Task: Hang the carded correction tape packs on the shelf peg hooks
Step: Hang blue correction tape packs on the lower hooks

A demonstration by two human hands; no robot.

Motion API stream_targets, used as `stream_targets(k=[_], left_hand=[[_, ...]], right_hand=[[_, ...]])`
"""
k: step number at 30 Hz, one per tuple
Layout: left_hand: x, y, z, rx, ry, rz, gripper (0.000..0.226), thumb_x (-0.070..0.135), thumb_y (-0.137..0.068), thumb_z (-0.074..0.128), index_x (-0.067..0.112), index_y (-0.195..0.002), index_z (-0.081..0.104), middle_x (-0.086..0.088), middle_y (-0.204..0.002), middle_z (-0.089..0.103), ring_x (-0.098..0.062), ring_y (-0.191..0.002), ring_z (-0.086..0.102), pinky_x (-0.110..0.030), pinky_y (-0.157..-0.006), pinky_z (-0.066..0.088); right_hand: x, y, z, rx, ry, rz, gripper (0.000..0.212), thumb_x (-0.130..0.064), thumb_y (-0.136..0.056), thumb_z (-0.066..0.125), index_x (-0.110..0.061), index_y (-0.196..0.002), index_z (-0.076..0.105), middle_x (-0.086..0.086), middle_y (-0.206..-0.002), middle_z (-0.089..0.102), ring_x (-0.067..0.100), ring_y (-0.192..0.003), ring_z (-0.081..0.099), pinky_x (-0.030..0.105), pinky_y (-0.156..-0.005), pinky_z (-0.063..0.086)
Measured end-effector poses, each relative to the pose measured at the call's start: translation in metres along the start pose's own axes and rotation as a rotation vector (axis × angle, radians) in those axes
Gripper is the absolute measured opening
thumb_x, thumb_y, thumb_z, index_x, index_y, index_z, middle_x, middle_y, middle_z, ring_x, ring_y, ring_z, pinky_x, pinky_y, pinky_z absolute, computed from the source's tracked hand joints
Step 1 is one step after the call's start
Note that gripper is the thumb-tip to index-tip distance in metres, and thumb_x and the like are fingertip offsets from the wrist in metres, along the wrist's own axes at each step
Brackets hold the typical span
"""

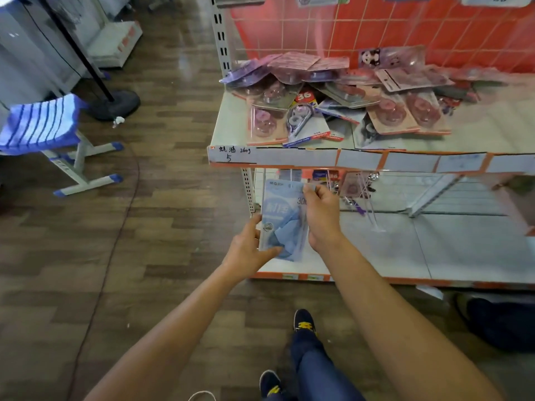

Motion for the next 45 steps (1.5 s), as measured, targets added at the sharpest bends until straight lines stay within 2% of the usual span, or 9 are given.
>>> stream_targets(k=[5, 12, 14, 16, 23, 31, 36, 42, 45], left_hand=[[-0.041, -0.014, 0.022, -0.056, 0.009, -0.048, 0.051, 0.027, -0.076, 0.08, 0.023, -0.118, 0.052, 0.003, -0.113, 0.066, -0.012, -0.098, 0.065, -0.035, -0.086, 0.057], [-0.129, -0.059, 0.065, -0.146, 0.127, -0.114, 0.067, 0.041, -0.061, 0.082, 0.017, -0.12, 0.06, 0.002, -0.11, 0.071, -0.016, -0.1, 0.068, -0.046, -0.088, 0.056], [-0.156, -0.078, 0.078, -0.152, 0.138, -0.119, 0.061, 0.035, -0.062, 0.084, 0.017, -0.116, 0.064, 0.0, -0.108, 0.072, -0.018, -0.099, 0.069, -0.047, -0.089, 0.055], [-0.182, -0.096, 0.093, -0.167, 0.133, -0.113, 0.045, 0.021, -0.07, 0.084, 0.02, -0.111, 0.065, 0.0, -0.105, 0.072, -0.018, -0.097, 0.069, -0.044, -0.089, 0.056], [-0.241, -0.161, 0.135, -0.128, 0.119, 0.051, 0.036, 0.008, -0.073, 0.078, 0.02, -0.103, 0.062, 0.002, -0.1, 0.07, -0.013, -0.093, 0.069, -0.028, -0.082, 0.057], [-0.269, -0.209, 0.159, -0.053, 0.057, 0.266, 0.034, 0.011, -0.079, 0.074, 0.027, -0.103, 0.058, 0.017, -0.095, 0.064, 0.006, -0.084, 0.065, -0.011, -0.07, 0.053], [-0.274, -0.219, 0.16, -0.005, 0.069, 0.38, 0.032, 0.01, -0.078, 0.075, 0.03, -0.097, 0.058, 0.013, -0.092, 0.065, 0.006, -0.078, 0.064, -0.011, -0.066, 0.051], [-0.275, -0.236, 0.167, 0.03, 0.044, 0.439, 0.028, 0.033, -0.073, 0.079, 0.036, -0.094, 0.059, 0.0, -0.095, 0.069, -0.021, -0.087, 0.067, -0.045, -0.078, 0.057], [-0.277, -0.24, 0.172, 0.057, 0.052, 0.439, 0.029, 0.046, -0.068, 0.075, 0.04, -0.091, 0.059, -0.001, -0.096, 0.069, -0.025, -0.087, 0.067, -0.052, -0.078, 0.056]], right_hand=[[0.044, -0.017, -0.007, 0.043, 0.083, 0.051, 0.026, -0.014, -0.095, 0.05, -0.017, -0.069, 0.052, 0.002, -0.072, 0.055, 0.019, -0.074, 0.053, 0.033, -0.066, 0.046], [0.133, -0.061, -0.017, -0.007, 0.238, 0.06, 0.02, -0.019, -0.096, 0.051, -0.016, -0.078, 0.056, 0.003, -0.082, 0.06, 0.014, -0.077, 0.057, 0.03, -0.067, 0.051], [0.16, -0.075, -0.021, -0.036, 0.249, 0.037, 0.017, -0.021, -0.097, 0.051, -0.016, -0.083, 0.058, 0.001, -0.082, 0.06, 0.011, -0.076, 0.055, 0.023, -0.064, 0.049], [0.186, -0.087, -0.027, -0.071, 0.248, 0.019, 0.017, -0.021, -0.096, 0.052, -0.02, -0.082, 0.06, -0.001, -0.082, 0.062, 0.013, -0.08, 0.057, 0.031, -0.072, 0.052], [0.252, -0.127, -0.047, -0.213, 0.171, -0.141, 0.019, -0.021, -0.098, 0.051, -0.027, -0.086, 0.065, -0.005, -0.088, 0.068, 0.015, -0.089, 0.065, 0.03, -0.078, 0.056], [0.294, -0.174, -0.052, -0.159, 0.061, -0.278, 0.021, -0.015, -0.096, 0.053, -0.02, -0.078, 0.065, -0.003, -0.079, 0.064, 0.014, -0.081, 0.061, 0.036, -0.08, 0.055], [0.3, -0.188, -0.049, -0.156, -0.064, -0.399, 0.024, -0.011, -0.094, 0.055, -0.022, -0.075, 0.065, -0.011, -0.071, 0.067, 0.009, -0.075, 0.063, 0.027, -0.072, 0.053], [0.297, -0.203, -0.048, -0.136, -0.158, -0.487, 0.025, -0.016, -0.092, 0.06, -0.028, -0.07, 0.065, -0.014, -0.071, 0.069, 0.009, -0.078, 0.065, 0.037, -0.08, 0.055], [0.299, -0.212, -0.046, -0.129, -0.126, -0.501, 0.029, -0.014, -0.095, 0.055, -0.028, -0.071, 0.063, -0.015, -0.071, 0.068, 0.008, -0.077, 0.065, 0.037, -0.079, 0.055]])
Point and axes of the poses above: each hand's wrist, its own y-axis away from the middle knuckle, its own z-axis out of the palm, x = y × z, the point moved 3 cm from there along -y, towards the middle knuckle
